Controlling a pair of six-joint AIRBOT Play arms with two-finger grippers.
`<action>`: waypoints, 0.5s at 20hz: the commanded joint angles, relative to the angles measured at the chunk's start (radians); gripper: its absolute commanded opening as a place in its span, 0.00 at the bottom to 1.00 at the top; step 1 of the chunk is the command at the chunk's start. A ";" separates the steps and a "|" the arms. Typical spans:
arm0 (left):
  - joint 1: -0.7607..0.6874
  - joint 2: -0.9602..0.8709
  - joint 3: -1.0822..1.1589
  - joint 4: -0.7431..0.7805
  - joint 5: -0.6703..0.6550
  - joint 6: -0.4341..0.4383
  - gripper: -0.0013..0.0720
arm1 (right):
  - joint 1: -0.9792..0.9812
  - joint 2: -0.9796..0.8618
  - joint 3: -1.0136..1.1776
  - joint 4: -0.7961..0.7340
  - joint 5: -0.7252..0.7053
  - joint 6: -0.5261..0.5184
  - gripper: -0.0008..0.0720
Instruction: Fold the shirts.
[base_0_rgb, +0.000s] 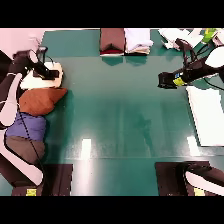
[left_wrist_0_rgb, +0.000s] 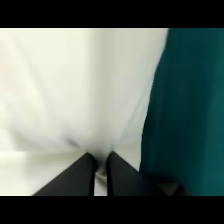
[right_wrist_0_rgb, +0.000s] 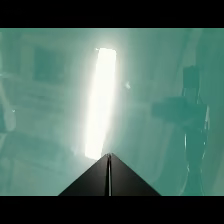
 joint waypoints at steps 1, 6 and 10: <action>-0.013 0.100 0.138 0.002 -0.043 0.019 0.05 | 0.000 0.034 0.068 0.004 -0.001 0.000 0.04; -0.132 0.454 0.261 0.005 -0.060 0.089 0.05 | -0.030 0.057 0.347 -0.004 -0.011 0.000 0.04; -0.294 0.634 0.256 0.009 -0.168 0.123 0.05 | -0.088 0.055 0.507 -0.004 -0.008 0.000 0.04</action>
